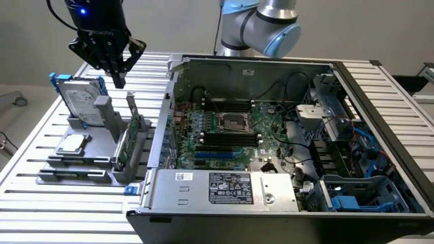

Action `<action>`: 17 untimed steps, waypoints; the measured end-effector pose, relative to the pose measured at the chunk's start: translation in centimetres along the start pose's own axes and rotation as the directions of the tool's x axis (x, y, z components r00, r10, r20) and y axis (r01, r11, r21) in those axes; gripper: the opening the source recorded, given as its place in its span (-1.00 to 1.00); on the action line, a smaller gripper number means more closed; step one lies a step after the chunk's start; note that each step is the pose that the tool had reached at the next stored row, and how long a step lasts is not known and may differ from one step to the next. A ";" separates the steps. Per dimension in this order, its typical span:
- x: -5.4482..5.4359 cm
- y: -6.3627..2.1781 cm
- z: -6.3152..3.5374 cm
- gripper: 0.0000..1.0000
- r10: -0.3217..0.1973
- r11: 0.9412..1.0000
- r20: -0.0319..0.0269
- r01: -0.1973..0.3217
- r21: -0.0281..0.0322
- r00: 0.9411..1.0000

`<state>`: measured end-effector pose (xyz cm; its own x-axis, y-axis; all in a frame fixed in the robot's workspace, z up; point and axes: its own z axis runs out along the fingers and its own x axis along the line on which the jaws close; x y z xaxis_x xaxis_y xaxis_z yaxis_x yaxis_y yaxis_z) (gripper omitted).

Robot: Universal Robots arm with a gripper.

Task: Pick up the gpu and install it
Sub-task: 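Reach for the gpu, then pick up the gpu and move the gpu toward the slot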

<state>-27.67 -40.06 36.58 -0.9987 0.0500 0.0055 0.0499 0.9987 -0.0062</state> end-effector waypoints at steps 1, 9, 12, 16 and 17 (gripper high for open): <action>0.0 0.00 0.00 -0.79 0.000 1.000 0.000 0.000 0.000 1.000; 0.0 0.00 0.00 -0.76 0.000 1.000 0.000 0.000 0.000 1.000; 0.0 0.00 0.00 -0.53 0.000 1.000 0.000 0.000 0.000 1.000; 0.1 -0.01 0.00 -0.27 0.000 1.000 -0.001 0.000 0.000 1.000; 0.2 0.00 0.11 -0.27 0.000 1.000 0.000 0.000 0.001 1.000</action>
<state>-27.83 -40.06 36.47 -0.9987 0.0500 0.0058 0.0499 0.9987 -0.0076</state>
